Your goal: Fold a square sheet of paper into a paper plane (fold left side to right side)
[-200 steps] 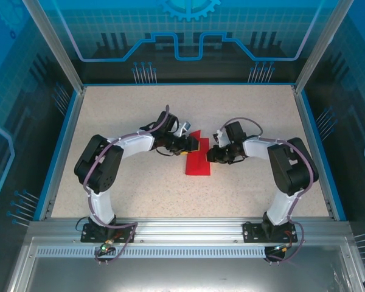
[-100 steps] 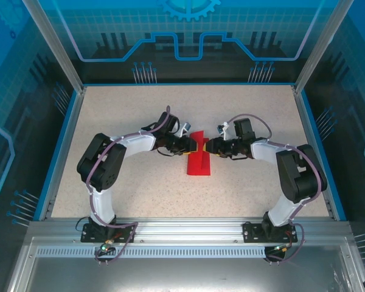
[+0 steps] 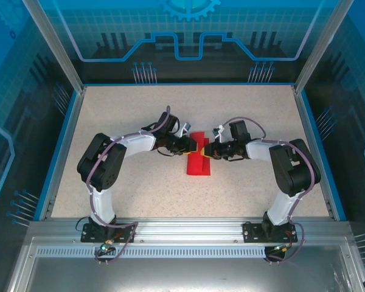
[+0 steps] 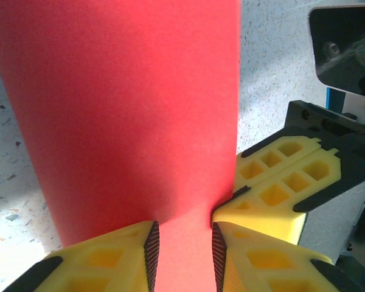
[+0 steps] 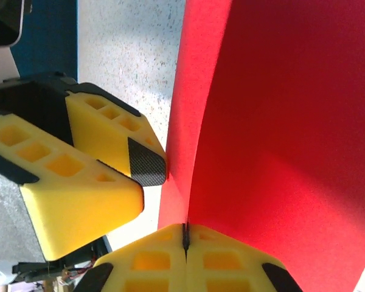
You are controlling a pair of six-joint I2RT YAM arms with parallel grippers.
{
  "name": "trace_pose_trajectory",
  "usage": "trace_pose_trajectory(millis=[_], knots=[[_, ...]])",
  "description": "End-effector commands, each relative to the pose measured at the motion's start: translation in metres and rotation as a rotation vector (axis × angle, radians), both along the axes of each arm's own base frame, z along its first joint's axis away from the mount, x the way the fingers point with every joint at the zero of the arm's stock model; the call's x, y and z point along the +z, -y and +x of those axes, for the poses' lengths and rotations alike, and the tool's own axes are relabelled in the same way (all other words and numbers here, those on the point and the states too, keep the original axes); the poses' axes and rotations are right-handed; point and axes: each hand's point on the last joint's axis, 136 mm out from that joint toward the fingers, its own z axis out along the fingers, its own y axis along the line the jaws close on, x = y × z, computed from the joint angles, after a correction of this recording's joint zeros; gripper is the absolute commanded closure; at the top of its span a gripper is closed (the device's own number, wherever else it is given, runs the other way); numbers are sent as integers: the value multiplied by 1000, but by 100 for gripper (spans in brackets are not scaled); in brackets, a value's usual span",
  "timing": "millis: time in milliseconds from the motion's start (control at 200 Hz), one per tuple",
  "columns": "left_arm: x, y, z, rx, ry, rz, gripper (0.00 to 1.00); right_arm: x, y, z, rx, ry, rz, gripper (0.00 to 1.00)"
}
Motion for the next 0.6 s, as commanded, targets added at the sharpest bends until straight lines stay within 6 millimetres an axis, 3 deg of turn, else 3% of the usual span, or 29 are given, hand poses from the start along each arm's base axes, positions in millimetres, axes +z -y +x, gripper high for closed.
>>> trace_pose_trajectory(millis=[0,195,595], knots=[[18,-7,-3,15,50,26,61,-3,6,6,2,11,-67,100],[1,-28,-10,64,27,150,47,-24,27,8,-18,-8,-239,99],[-30,-10,4,40,-38,212,43,-40,37,5,-29,-36,-318,96]])
